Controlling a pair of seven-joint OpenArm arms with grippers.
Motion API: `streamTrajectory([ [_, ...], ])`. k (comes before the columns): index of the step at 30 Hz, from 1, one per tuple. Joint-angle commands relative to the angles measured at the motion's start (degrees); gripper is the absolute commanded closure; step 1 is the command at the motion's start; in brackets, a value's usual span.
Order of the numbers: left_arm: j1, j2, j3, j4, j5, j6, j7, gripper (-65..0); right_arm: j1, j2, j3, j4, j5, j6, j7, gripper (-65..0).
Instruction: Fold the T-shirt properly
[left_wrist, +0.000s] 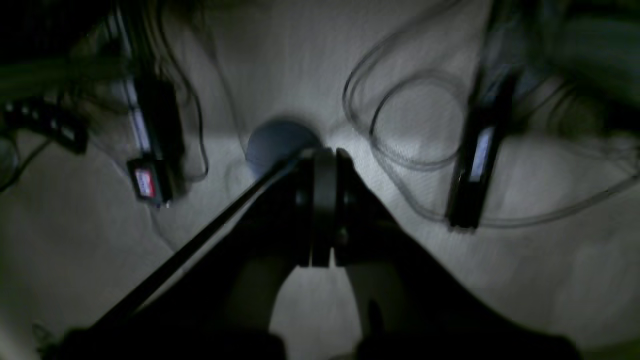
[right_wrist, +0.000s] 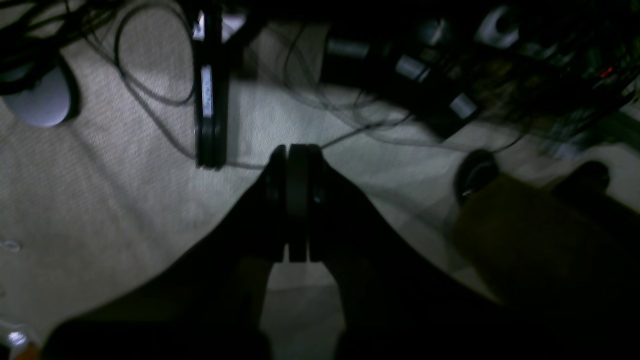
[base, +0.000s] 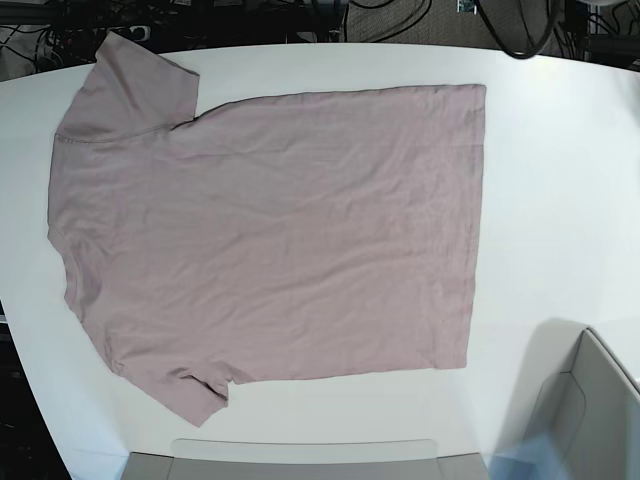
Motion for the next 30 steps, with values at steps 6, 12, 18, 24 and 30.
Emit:
streamTrajectory([
  [6, 10.3, -0.6, -4.9, 13.7, -0.1, 0.6, -0.7, -0.1, -11.7, 1.7, -0.1, 16.8, 0.1, 0.5, -2.2, -0.3],
  [12, 18.2, -0.6, -8.2, 27.5, -0.1, 0.6, 3.4, -0.1, -21.0, 6.4, 0.6, 32.0, 4.1, 0.5, -5.5, -0.3],
  [18, 24.5, -0.6, -13.1, 44.3, -0.1, 0.6, 7.1, -0.1, -29.1, 11.2, 4.2, 48.8, 13.4, 0.1, -5.9, -0.3],
  [24, 26.4, -0.6, -17.1, 58.5, -0.1, 0.6, 9.7, -0.1, -31.0, 11.0, 11.1, 62.6, 14.4, 0.1, -6.0, -0.3],
  [30, 22.8, -0.6, -18.0, 67.0, 0.0, 0.4, 11.1, -0.1, -21.1, 6.0, 13.4, 70.6, 18.3, 0.1, -9.4, -0.3],
])
